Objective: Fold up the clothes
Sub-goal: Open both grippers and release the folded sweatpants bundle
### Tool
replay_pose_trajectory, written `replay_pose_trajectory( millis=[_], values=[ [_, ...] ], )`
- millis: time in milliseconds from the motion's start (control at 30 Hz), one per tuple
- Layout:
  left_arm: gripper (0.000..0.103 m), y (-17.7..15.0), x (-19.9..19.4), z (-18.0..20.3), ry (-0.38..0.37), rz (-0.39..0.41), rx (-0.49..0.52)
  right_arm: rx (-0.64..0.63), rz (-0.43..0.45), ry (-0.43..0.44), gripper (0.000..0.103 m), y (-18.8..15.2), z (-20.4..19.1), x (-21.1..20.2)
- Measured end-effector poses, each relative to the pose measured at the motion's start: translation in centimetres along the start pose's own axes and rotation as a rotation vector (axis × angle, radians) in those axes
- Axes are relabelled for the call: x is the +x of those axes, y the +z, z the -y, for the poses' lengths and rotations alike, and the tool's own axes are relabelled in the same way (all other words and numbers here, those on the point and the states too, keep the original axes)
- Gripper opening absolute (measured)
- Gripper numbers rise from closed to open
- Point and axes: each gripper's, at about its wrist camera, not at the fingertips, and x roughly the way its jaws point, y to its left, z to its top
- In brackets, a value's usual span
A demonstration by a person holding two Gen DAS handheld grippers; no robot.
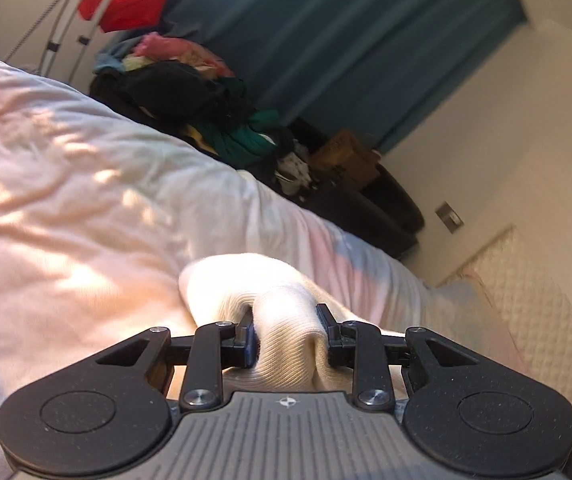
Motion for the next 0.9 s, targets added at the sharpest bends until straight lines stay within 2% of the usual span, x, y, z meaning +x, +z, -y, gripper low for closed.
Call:
replay_pose_trajectory(
  millis=[167,300,367,500,600,767,900],
  values=[
    [0.034,-4.4,0.1,-3.1,0.021,-0.027,0.092,0.067,0.006,-0.027,0.034,-6.0,4.7,-1.1],
    [0.051,-7.3,0.2,-5.1,0.036,-0.049,0.164,0.088,0.014,-0.043,0.040,-9.6,6.9,-1.6],
    [0.054,-6.8,-0.1,-5.1,0.040,-0.063,0.162,0.086,-0.015,-0.067,0.043,-9.2,6.7,-1.6],
    [0.069,-5.3,-2.1,-3.0,0.092,-0.102,0.228,0.074,-0.106,-0.158,0.044,-7.9,5.2,-3.1],
    [0.073,-4.9,-5.2,-0.8,0.105,-0.094,0.282,0.023,-0.141,-0.231,0.045,-7.2,3.5,-5.4],
    [0.074,-4.3,-11.7,3.6,0.078,-0.048,0.367,-0.060,-0.119,-0.207,0.045,-6.5,0.4,-10.5],
    [0.083,-4.3,-17.2,7.2,0.053,0.010,0.427,-0.155,-0.070,-0.142,0.045,-5.5,-2.7,-13.9]
  ],
)
